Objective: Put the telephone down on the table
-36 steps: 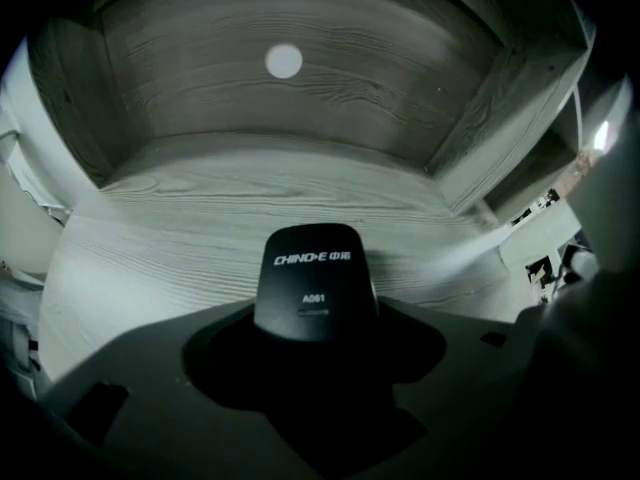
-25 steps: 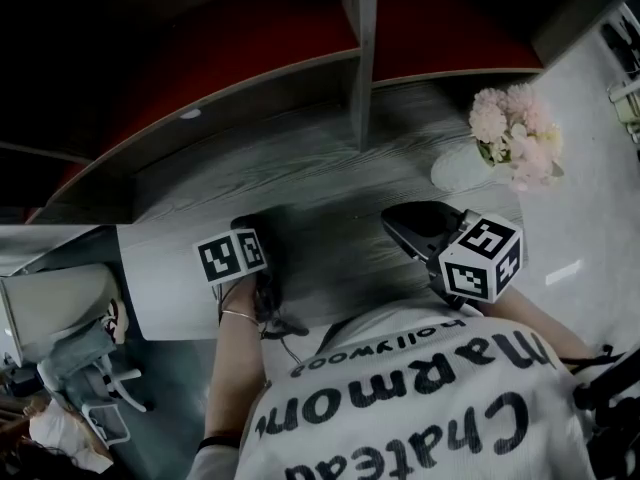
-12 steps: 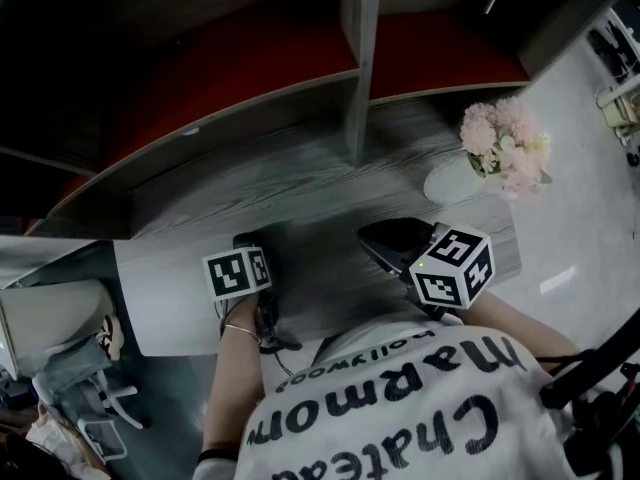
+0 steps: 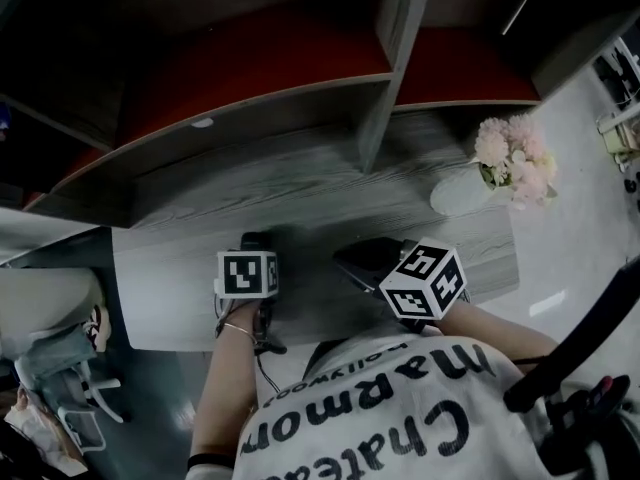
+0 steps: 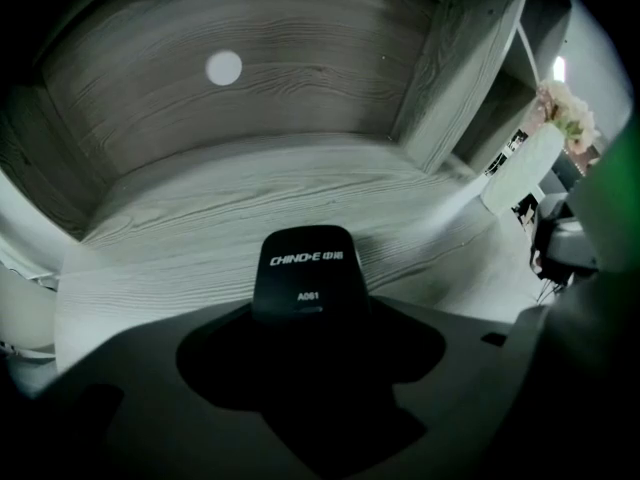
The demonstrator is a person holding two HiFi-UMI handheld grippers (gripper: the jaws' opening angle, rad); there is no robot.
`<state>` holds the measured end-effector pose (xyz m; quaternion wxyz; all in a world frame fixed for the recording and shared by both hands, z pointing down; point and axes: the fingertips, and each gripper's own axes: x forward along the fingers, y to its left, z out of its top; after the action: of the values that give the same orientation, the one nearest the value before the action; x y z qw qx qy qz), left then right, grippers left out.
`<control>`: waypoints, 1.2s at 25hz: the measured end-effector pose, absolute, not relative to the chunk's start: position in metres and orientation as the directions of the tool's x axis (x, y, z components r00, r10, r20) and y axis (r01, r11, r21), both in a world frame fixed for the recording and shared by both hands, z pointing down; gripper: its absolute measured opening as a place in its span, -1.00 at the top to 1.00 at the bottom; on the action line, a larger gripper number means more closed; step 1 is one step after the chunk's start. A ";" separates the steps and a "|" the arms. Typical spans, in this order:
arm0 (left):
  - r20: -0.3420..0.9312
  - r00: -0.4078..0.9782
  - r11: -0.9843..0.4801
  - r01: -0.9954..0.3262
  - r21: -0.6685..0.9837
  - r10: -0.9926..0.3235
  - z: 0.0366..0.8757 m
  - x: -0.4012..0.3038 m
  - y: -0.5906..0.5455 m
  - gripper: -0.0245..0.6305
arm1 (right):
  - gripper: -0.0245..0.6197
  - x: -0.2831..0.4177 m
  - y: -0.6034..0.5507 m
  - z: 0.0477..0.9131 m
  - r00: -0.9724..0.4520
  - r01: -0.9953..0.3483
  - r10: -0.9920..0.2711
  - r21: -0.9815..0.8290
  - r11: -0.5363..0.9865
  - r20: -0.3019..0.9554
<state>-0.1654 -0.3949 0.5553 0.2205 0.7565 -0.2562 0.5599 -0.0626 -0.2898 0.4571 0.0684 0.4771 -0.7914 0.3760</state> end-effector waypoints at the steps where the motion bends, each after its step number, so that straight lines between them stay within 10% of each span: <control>1: 0.960 0.241 -0.772 -0.634 0.044 -0.143 0.555 -0.165 -0.395 0.09 | 0.90 -0.066 -0.290 0.458 -0.547 -0.802 -0.694 -0.532 0.272 0.468; 30: 0.956 0.260 -0.773 -0.631 0.059 -0.139 0.558 -0.164 -0.391 0.05 | 0.90 -0.062 -0.182 0.502 -0.707 -0.705 -0.474 -0.574 0.416 0.525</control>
<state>-0.1638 -0.3914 0.5575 0.2225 0.7619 -0.2528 0.5533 -0.0622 -0.1816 0.5024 0.1419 0.3557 -0.8293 0.4070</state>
